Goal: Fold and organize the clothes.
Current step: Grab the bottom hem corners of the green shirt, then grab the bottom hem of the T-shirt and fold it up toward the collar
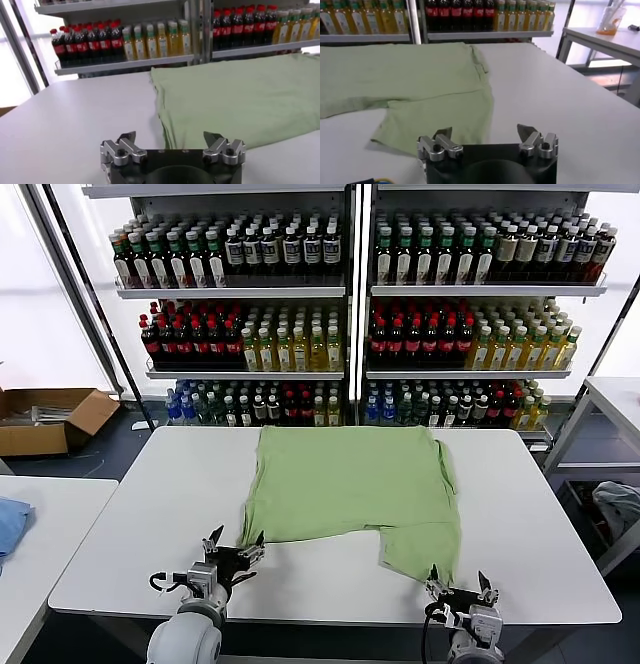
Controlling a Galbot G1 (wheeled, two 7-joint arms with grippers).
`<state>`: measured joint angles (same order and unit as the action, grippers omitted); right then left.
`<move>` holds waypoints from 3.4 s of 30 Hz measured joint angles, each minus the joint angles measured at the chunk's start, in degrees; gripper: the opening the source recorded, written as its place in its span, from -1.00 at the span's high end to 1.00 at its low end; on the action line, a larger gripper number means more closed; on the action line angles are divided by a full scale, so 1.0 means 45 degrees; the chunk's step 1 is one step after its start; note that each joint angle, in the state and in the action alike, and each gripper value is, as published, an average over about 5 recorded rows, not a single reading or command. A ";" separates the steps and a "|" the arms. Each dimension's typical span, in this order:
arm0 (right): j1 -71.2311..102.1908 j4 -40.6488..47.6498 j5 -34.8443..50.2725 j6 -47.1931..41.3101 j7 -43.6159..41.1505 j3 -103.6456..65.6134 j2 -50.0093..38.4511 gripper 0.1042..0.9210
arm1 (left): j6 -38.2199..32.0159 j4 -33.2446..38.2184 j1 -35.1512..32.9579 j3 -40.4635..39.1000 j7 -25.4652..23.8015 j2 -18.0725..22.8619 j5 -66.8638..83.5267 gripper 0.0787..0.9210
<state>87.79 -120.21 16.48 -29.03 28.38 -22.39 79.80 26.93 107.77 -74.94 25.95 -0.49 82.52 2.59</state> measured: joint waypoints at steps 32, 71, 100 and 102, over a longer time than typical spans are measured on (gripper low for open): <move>0.0324 -0.0068 0.0082 0.0789 -0.0650 0.0227 -0.0274 1.00 | 0.0146 -0.0009 -0.0483 -0.0119 -0.0041 0.0122 0.0200 0.98; -0.5454 0.2820 -0.0407 0.2158 -0.1730 0.0243 -0.1260 1.00 | -0.1870 -0.1996 0.3196 -0.0538 0.0765 0.0215 0.2485 0.99; -0.9501 0.7779 -0.0112 0.1105 -0.2391 0.0921 -0.0803 0.41 | -0.1721 -0.7211 0.7132 -0.1007 0.0841 0.0346 0.2481 0.58; -0.9651 0.7833 0.0318 0.1186 -0.2168 0.0875 -0.0658 0.26 | -0.1642 -0.7234 0.7152 -0.0977 0.0911 0.0375 0.2503 0.41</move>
<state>44.36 -84.97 17.91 -23.69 18.63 -18.45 76.84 19.54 75.22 -42.76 21.55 3.60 84.21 13.86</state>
